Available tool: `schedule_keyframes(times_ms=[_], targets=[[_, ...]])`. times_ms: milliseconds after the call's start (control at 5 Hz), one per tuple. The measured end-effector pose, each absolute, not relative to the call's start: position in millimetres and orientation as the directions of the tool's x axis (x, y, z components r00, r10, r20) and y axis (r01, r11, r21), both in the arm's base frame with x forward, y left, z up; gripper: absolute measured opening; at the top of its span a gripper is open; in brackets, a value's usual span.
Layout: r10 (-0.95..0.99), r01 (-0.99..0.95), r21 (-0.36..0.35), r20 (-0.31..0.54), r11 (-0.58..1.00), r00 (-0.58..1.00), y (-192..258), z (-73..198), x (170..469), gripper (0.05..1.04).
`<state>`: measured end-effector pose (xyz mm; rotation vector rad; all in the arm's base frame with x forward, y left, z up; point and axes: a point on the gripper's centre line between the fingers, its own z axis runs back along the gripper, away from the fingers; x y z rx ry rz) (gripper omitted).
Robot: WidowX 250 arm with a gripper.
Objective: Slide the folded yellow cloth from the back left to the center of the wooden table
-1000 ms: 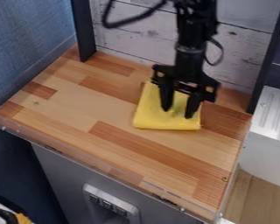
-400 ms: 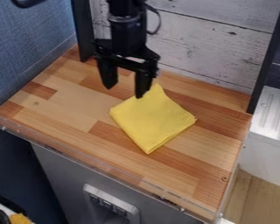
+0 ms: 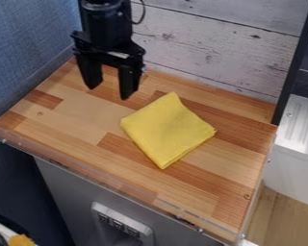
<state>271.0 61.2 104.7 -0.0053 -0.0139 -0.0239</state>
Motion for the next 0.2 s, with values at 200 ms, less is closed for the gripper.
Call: schedule_keyframes(times_ms=[200], targets=[[-0.021,0.021,0.002,-0.002,1.000,1.000,67.6,105.9,266.4,0.999]])
